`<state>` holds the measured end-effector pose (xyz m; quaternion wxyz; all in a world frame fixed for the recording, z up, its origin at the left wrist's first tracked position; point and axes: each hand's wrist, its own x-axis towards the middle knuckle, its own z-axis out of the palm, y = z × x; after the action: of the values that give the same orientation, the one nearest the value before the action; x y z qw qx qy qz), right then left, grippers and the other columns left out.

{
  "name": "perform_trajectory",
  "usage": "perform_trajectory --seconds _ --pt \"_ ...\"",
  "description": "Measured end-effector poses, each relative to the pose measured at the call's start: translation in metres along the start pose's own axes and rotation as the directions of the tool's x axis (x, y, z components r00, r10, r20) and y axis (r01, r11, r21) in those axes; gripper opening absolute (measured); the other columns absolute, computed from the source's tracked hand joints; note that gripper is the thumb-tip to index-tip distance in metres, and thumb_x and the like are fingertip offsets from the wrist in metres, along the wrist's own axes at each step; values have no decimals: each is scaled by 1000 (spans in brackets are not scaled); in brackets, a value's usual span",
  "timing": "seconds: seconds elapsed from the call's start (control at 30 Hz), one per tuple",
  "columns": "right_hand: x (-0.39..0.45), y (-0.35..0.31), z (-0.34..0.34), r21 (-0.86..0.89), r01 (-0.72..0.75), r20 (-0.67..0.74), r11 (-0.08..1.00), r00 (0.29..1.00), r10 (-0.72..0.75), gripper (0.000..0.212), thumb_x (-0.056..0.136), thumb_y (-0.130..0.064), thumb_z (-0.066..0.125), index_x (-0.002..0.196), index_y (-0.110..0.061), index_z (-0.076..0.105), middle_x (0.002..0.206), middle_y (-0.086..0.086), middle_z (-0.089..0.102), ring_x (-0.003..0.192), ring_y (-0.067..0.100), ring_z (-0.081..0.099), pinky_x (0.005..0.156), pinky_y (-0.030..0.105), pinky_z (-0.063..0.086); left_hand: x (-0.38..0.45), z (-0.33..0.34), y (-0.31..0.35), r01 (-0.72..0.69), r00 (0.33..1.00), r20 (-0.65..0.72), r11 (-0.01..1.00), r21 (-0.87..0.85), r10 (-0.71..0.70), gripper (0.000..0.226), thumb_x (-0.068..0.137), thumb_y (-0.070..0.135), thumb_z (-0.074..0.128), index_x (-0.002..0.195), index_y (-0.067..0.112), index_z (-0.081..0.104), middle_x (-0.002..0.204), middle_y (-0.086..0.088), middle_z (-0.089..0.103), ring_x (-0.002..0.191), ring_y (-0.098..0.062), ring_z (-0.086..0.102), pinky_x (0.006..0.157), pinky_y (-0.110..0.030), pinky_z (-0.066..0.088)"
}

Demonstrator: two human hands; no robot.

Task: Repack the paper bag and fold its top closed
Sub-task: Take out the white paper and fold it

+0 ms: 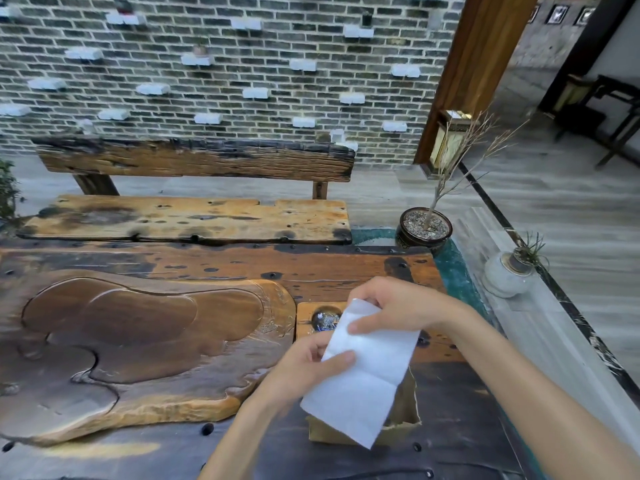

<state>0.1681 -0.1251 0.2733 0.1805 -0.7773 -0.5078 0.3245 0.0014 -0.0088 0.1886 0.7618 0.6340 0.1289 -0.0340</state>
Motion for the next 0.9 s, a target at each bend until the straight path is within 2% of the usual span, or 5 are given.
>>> perform_trajectory --seconds 0.2,0.33,0.5,0.6,0.9 --pt "-1 13 11 403 -18 -156 915 984 89 26 89 -35 69 112 -24 66 111 -8 73 102 6 69 96 33 55 2 2 7 -66 984 -174 986 -153 39 20 91 19 62 106 10 72 98 -13 75 86 -29 71 66 -35 59" --pt "-14 34 37 754 43 -387 656 835 390 62 75 -51 76 126 -21 58 124 -5 67 112 7 66 109 38 47 3 1 8 -128 957 -285 964 -233 58 20 89 24 63 100 10 72 97 -15 76 84 -28 72 65 -34 58" --pt "-34 39 76 950 -181 56 255 900 432 83 81 -71 48 122 -1 64 117 19 73 109 30 70 101 47 51 4 0 8 -164 934 -349 960 -226 77 18 86 23 65 99 13 72 99 -16 76 86 -30 72 72 -43 58" --pt "-38 29 86 954 -150 55 258 939 341 73 86 -69 40 127 -14 64 122 13 71 116 28 67 103 48 50 6 0 5 -151 938 -337 968 -203 76 17 89 17 65 104 11 70 102 -18 75 88 -30 71 76 -45 56" --pt "-30 8 84 865 77 -299 496 873 385 42 74 -32 83 112 -17 73 107 4 78 101 25 73 92 52 57 7 8 4 -155 930 -347 986 -65 123 16 88 13 67 103 11 72 92 -10 77 79 -23 72 62 -33 56"
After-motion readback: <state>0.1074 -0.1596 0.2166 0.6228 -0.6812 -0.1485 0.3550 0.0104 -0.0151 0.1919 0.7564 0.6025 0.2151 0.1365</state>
